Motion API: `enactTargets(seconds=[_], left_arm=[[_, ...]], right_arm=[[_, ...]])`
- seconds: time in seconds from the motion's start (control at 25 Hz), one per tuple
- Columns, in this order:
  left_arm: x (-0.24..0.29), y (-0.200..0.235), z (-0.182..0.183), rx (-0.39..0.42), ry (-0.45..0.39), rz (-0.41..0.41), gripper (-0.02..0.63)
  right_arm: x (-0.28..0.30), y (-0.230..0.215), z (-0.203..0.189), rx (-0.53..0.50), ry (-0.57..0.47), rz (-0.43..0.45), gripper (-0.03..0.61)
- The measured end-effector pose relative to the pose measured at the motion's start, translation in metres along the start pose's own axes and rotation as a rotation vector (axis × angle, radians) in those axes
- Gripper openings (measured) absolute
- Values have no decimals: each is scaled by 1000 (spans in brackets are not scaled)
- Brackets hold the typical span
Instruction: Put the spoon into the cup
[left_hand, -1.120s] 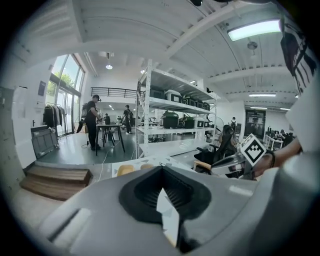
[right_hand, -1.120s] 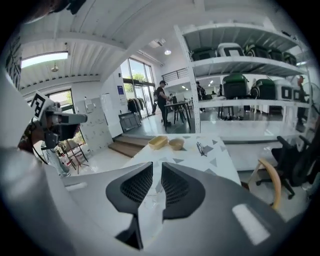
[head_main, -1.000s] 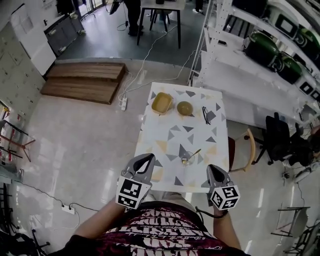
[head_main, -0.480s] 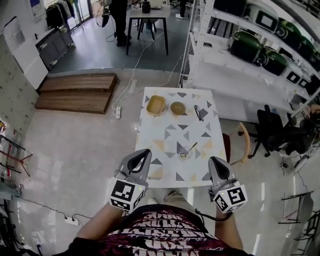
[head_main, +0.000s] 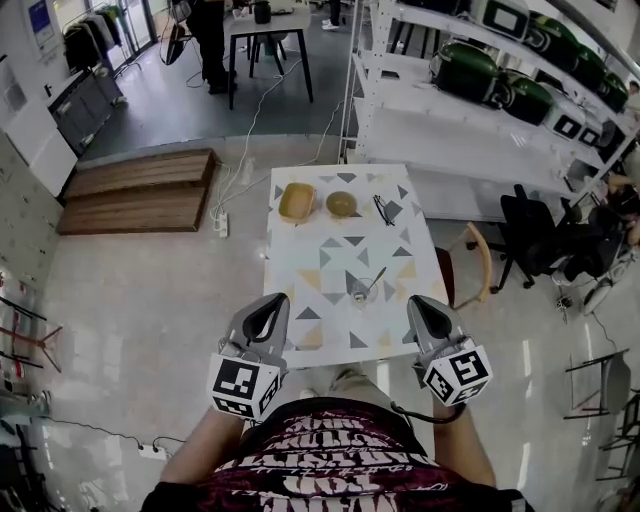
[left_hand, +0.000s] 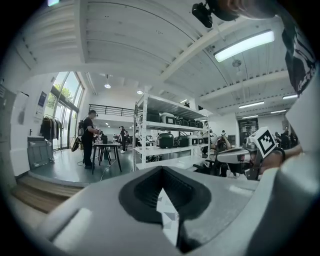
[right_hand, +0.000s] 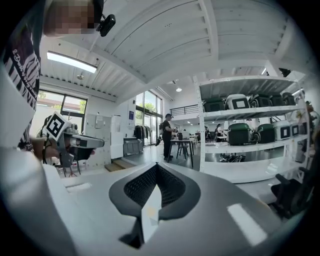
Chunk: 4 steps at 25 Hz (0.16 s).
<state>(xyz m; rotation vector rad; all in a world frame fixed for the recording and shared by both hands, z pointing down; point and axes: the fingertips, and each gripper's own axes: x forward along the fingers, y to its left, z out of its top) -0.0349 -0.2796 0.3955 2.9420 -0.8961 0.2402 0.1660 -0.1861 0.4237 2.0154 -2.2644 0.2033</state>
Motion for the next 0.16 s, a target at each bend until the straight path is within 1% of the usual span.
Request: enactTargets(seconds=[0.16], left_arm=[[1,4,-6,-6,8,-2,0]], right_arm=[[7,3,0,-4,0,2,28]])
